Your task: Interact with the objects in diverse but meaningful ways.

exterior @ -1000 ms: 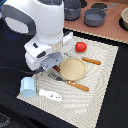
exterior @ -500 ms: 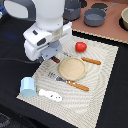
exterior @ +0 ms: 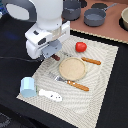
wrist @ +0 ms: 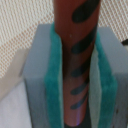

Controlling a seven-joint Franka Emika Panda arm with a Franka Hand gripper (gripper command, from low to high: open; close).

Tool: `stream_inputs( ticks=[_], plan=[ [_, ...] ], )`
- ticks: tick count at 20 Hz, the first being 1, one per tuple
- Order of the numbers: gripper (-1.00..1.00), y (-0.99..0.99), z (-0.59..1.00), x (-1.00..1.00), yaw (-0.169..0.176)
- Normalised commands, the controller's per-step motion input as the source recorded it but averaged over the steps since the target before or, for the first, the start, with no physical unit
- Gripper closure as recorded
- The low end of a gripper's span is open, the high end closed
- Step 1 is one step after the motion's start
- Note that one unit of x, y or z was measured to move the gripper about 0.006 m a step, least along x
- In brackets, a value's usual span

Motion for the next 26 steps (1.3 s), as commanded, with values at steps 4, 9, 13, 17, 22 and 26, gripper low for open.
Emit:
stream_inputs(
  ticks=[4,9,13,17,22,26],
  plan=[
    [-1.0,0.1,0.46,-0.33,0.0],
    [-1.0,0.23,0.5,-0.02,0.022],
    [-1.0,0.54,0.6,0.35,0.124],
    [-1.0,0.42,0.47,0.54,0.147],
    [-1.0,0.24,0.3,0.62,0.127],
    [-1.0,0.07,0.17,0.75,0.069]
  ],
)
